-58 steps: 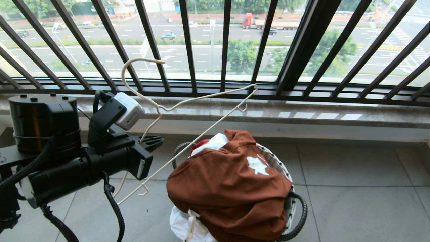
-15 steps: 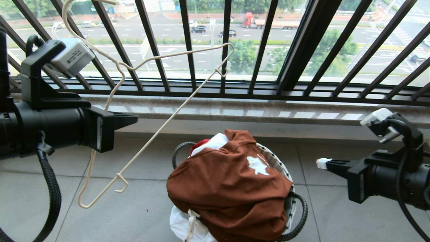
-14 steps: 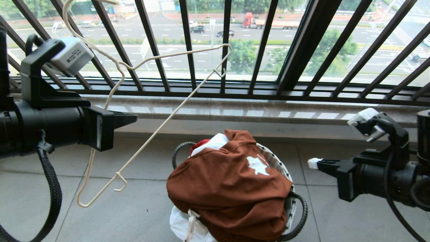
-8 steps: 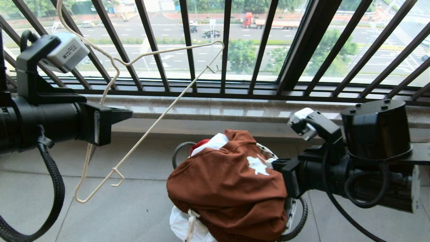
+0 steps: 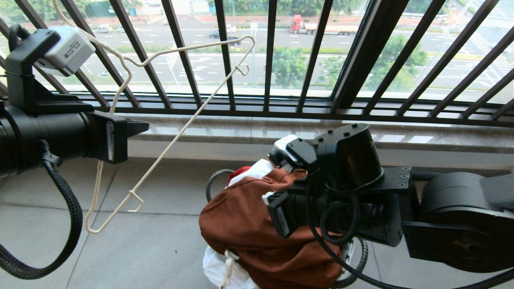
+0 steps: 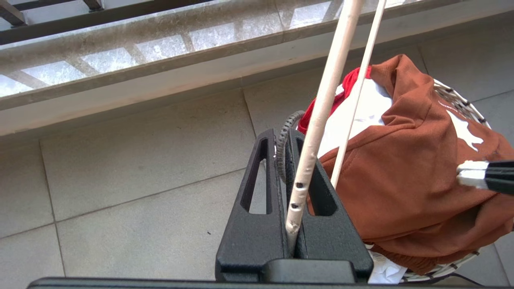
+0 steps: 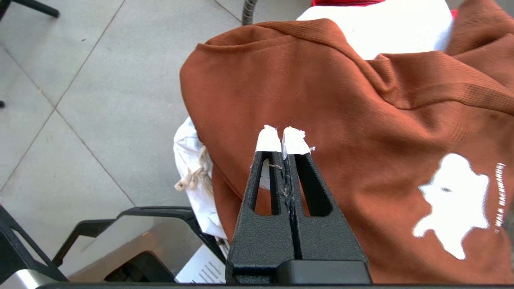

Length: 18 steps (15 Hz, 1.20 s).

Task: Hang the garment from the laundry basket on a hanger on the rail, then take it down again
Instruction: Pick up clothes from the basket

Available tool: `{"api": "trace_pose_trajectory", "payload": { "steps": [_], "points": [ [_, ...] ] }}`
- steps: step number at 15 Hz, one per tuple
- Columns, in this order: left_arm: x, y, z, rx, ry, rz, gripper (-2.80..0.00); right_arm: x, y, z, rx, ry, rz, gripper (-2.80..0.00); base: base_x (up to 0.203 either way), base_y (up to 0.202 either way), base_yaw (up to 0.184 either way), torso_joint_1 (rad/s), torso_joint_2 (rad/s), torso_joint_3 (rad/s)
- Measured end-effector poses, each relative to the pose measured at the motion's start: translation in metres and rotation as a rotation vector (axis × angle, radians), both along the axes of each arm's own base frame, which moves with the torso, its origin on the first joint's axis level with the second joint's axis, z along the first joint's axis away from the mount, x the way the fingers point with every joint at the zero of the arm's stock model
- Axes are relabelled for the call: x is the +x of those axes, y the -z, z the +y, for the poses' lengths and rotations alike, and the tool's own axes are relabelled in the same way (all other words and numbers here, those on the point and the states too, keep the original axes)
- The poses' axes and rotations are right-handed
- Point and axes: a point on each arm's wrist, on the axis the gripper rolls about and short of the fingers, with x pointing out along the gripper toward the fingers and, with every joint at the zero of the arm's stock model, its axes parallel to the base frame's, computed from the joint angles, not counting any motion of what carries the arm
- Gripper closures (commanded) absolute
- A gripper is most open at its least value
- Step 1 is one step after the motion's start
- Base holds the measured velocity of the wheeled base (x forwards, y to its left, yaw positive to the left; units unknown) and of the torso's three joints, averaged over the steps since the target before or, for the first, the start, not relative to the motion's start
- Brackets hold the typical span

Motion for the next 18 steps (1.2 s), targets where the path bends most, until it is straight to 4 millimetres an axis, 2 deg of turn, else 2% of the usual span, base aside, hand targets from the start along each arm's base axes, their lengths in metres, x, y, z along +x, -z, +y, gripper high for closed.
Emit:
{"api": "trace_pose_trajectory", "payload": {
  "steps": [4,5,8,14,18],
  "points": [
    [-0.001,-0.001,0.002,-0.003,-0.009,-0.006,0.0,-0.001,0.008,0.027,-0.013,-0.048,0.005,0.0,0.0,0.0,0.0,0.0,0.0,0.0],
    [0.0,-0.002,0.003,-0.004,-0.012,-0.009,0.0,-0.004,0.009,0.032,-0.016,-0.064,0.005,-2.8,0.0,0.0,0.0,0.0,0.0,0.0],
    [0.0,-0.003,0.004,-0.004,-0.015,-0.011,0.0,-0.012,0.018,0.045,-0.045,-0.079,0.01,-2.8,0.0,0.0,0.0,0.0,0.0,0.0],
    [0.0,-0.003,0.004,-0.004,-0.019,-0.011,0.0,-0.01,0.051,0.062,-0.179,-0.118,-0.003,-2.8,0.0,0.0,0.0,0.0,0.0,0.0],
    [0.001,-0.003,0.007,0.0,-0.031,-0.012,0.0,-0.008,0.067,0.065,-0.298,-0.118,-0.055,-2.8,0.0,0.0,0.0,0.0,0.0,0.0]
  ]
}}
